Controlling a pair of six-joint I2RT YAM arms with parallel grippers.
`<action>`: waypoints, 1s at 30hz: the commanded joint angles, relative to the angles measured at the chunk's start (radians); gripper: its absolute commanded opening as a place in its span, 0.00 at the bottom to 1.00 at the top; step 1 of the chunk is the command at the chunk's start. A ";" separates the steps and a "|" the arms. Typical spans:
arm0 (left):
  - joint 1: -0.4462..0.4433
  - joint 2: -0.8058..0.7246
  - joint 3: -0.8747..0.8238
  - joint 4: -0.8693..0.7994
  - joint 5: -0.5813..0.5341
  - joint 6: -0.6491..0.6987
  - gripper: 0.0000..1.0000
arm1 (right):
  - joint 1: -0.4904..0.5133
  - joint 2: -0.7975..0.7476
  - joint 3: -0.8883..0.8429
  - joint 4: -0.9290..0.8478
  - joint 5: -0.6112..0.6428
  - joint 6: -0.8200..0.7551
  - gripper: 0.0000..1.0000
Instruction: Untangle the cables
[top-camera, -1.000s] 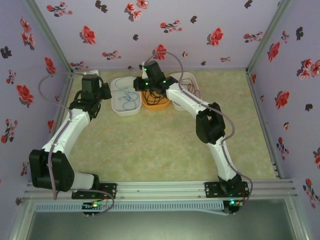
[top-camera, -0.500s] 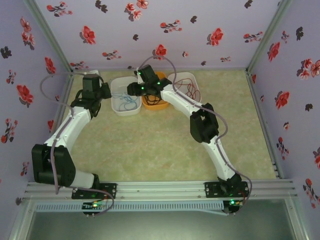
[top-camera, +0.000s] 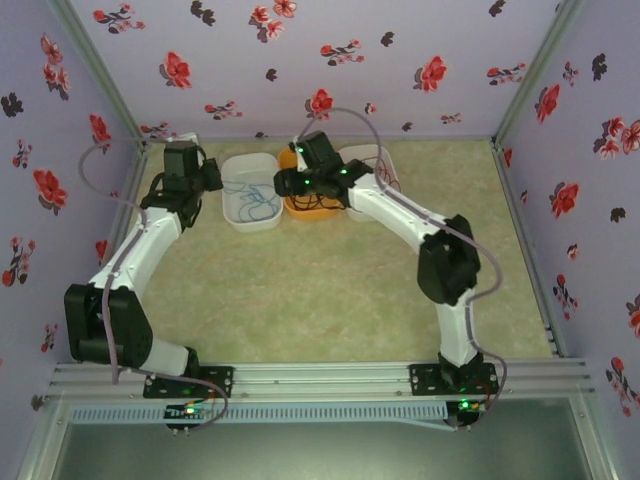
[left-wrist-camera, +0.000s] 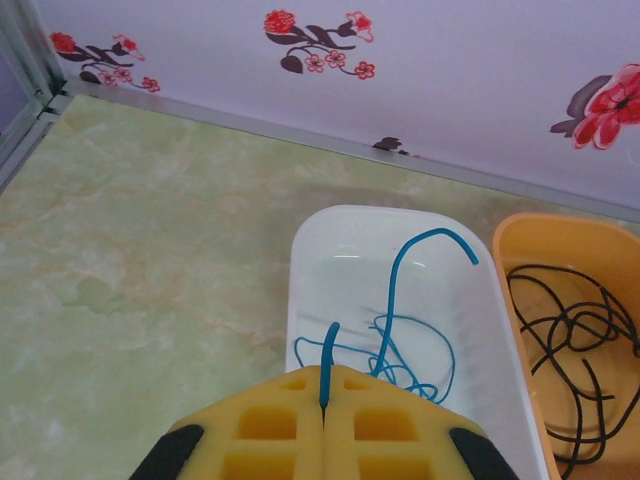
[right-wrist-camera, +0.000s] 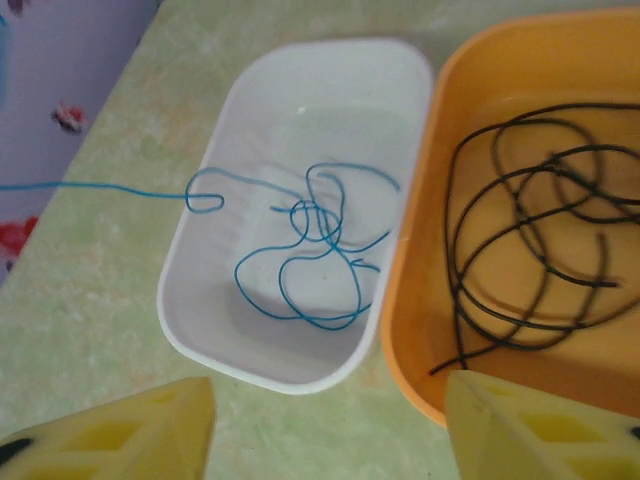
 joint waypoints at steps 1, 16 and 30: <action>-0.001 0.025 0.047 0.018 0.040 0.025 0.00 | -0.014 -0.140 -0.124 0.079 0.123 -0.031 0.75; -0.086 0.140 0.173 -0.019 0.031 0.041 0.00 | -0.034 -0.727 -0.732 0.141 0.598 -0.059 0.99; -0.100 0.263 0.256 -0.063 0.011 0.033 0.00 | -0.108 -1.015 -0.986 0.239 0.766 -0.042 0.99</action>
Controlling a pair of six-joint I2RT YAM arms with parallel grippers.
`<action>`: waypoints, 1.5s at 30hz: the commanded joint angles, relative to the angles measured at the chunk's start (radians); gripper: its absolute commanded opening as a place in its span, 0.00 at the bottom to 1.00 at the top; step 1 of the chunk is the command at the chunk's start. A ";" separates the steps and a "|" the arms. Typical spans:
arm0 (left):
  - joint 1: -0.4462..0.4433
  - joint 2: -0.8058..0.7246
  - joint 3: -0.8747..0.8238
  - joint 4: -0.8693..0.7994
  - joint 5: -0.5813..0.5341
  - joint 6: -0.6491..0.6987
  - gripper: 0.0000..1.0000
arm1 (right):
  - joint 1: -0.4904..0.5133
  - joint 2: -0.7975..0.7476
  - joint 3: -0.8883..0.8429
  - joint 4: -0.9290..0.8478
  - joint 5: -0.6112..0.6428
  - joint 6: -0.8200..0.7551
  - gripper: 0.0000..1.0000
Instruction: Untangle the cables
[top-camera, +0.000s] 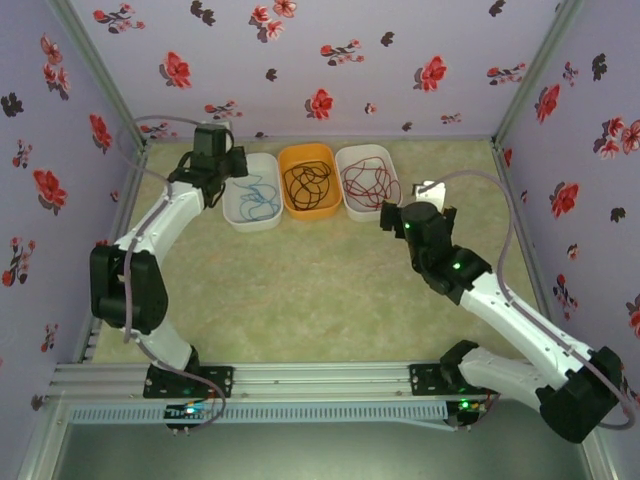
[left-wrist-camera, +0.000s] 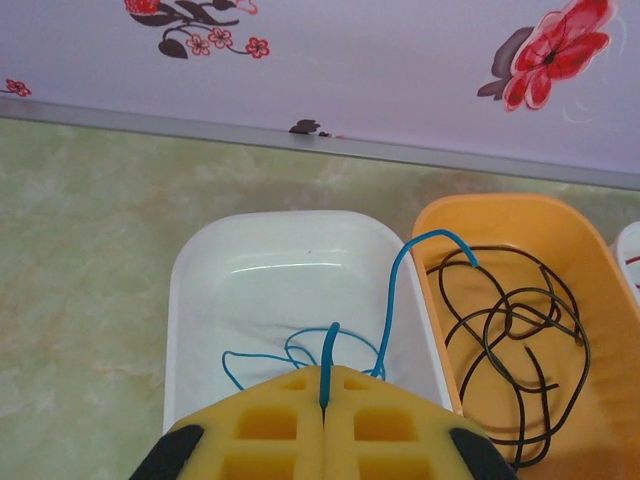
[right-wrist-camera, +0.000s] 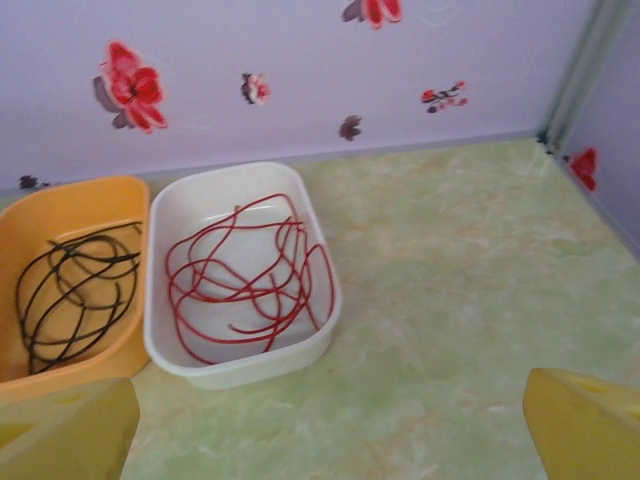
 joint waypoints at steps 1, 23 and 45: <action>0.001 0.042 0.045 -0.025 -0.016 0.007 0.00 | -0.029 -0.043 -0.043 0.063 0.064 0.009 0.99; 0.055 0.327 0.270 -0.203 0.093 0.023 0.00 | -0.090 -0.017 -0.053 0.009 0.132 0.058 0.99; 0.079 0.461 0.406 -0.353 0.172 0.078 0.34 | -0.093 0.047 -0.049 -0.006 0.119 0.089 0.99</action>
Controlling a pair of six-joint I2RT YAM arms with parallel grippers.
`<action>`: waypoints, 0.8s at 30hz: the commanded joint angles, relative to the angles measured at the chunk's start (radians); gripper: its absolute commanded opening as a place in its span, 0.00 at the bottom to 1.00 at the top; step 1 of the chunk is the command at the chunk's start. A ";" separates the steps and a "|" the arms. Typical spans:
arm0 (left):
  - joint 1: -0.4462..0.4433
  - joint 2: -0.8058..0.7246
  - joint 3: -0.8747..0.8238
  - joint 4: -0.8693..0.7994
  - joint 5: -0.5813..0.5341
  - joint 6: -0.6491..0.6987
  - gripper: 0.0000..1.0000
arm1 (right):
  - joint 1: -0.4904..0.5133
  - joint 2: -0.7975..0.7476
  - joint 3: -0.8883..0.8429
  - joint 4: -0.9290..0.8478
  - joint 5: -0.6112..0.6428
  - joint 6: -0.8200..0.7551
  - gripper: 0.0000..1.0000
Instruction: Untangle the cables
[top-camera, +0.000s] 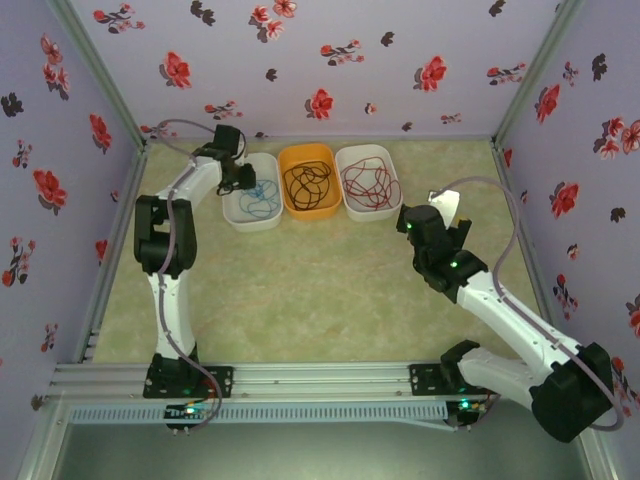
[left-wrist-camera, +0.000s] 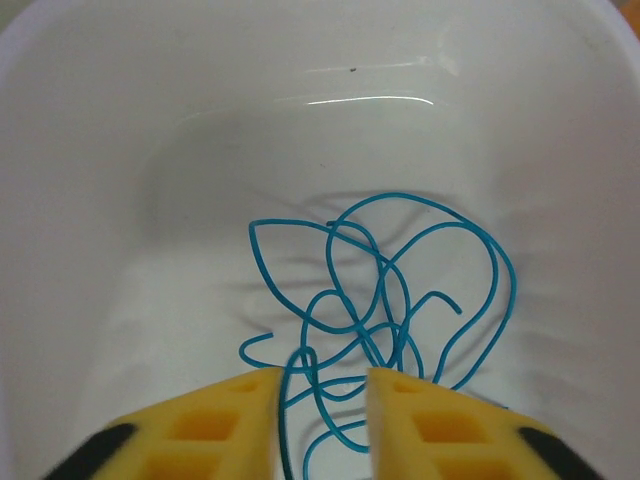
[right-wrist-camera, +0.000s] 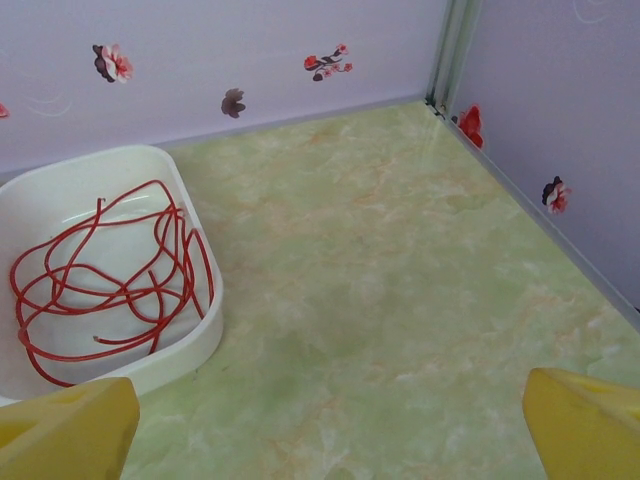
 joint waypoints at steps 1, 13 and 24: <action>0.007 -0.043 0.020 -0.015 0.013 0.010 0.37 | -0.006 0.008 0.025 -0.009 0.014 0.020 0.99; 0.007 -0.317 -0.146 0.074 0.002 -0.020 0.79 | -0.013 0.020 0.024 -0.003 0.035 0.028 0.99; 0.009 -0.724 -0.599 0.282 -0.139 -0.082 1.00 | -0.037 0.010 -0.073 0.109 0.138 -0.023 0.99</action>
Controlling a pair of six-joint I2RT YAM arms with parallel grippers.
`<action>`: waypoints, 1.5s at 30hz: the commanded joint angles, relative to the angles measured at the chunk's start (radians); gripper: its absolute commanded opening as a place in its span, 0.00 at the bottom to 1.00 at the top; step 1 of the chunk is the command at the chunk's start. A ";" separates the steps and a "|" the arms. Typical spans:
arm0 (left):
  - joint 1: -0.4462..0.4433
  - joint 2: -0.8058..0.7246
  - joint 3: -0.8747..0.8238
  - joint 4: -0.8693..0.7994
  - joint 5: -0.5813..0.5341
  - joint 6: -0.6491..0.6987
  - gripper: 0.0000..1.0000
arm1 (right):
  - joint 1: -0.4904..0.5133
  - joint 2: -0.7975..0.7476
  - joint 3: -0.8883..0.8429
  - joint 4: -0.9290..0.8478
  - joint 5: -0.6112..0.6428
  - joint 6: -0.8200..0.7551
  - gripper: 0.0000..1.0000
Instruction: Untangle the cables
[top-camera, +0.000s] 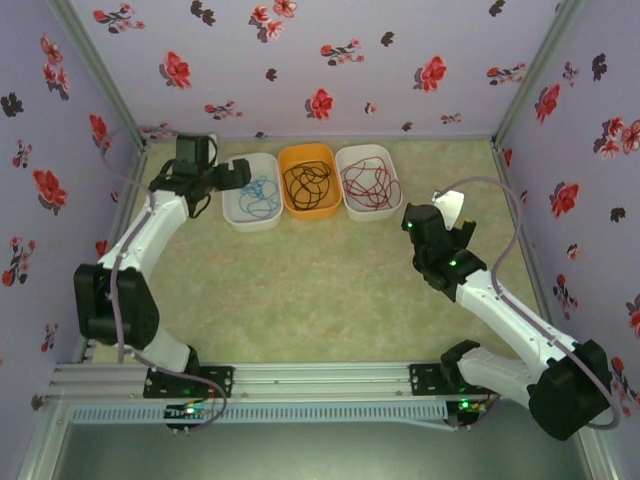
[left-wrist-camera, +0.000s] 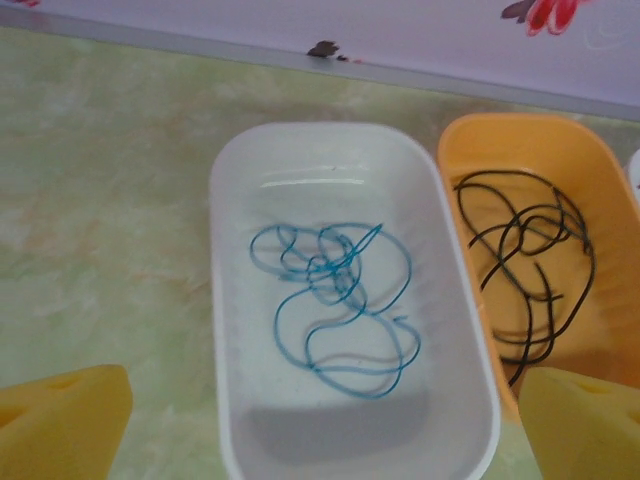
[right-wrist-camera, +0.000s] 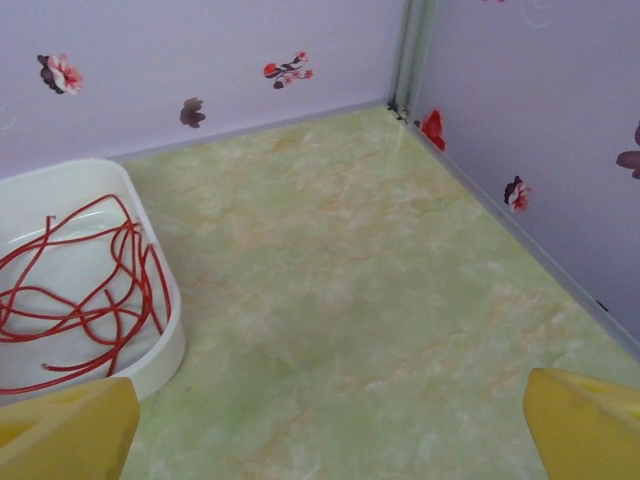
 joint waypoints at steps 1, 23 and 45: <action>0.009 -0.104 -0.127 0.093 -0.087 -0.024 1.00 | -0.011 -0.009 -0.067 0.103 0.085 -0.050 0.99; 0.045 -0.245 -0.639 0.530 -0.383 -0.035 1.00 | -0.202 0.105 -0.323 0.654 0.031 -0.266 0.99; 0.177 -0.225 -0.823 1.004 -0.261 0.239 1.00 | -0.342 0.257 -0.346 0.867 -0.081 -0.300 0.99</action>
